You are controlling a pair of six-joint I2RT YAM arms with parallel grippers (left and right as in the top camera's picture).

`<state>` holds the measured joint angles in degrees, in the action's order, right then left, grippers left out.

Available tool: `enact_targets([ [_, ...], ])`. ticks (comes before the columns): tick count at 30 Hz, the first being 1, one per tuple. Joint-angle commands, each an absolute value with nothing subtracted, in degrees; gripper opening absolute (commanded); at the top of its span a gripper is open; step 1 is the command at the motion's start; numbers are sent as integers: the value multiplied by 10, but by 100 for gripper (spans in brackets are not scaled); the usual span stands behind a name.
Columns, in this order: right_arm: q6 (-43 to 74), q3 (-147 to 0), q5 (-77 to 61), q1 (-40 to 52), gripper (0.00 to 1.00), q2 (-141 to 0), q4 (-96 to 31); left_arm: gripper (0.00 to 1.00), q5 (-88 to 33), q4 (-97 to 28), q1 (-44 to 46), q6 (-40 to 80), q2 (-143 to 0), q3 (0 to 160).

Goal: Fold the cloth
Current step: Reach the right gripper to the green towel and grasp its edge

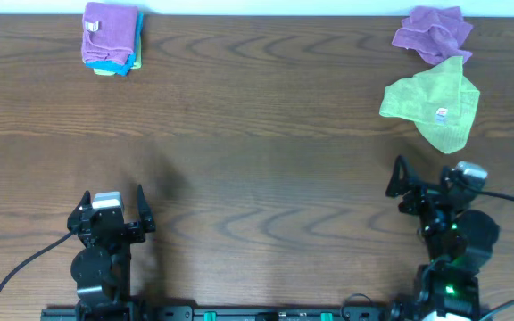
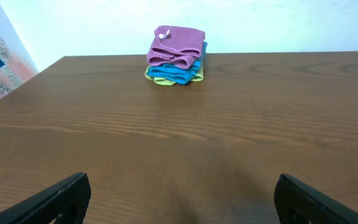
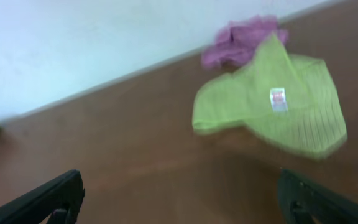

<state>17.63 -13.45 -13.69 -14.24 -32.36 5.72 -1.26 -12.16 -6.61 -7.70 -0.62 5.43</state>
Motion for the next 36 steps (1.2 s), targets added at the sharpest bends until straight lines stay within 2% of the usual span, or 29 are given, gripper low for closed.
enact_targets([
  [1,176,-155,-158,-163,96,-343,84,95,-6,-126,-68,-77,-4,37],
  [9,176,-217,-155,-210,99,-513,83,95,-6,-126,-68,-77,-4,37],
  [16,166,-312,-154,-221,98,-681,71,95,-6,-126,-68,-77,-4,37],
  [20,166,-356,-154,-233,98,-747,68,95,-6,-126,-68,-77,-4,37],
  [28,172,-427,-175,-271,93,-873,67,95,-6,-126,-68,-77,-4,37],
  [36,186,-497,-217,-296,92,-983,66,95,-6,-126,-68,-77,-4,37],
])
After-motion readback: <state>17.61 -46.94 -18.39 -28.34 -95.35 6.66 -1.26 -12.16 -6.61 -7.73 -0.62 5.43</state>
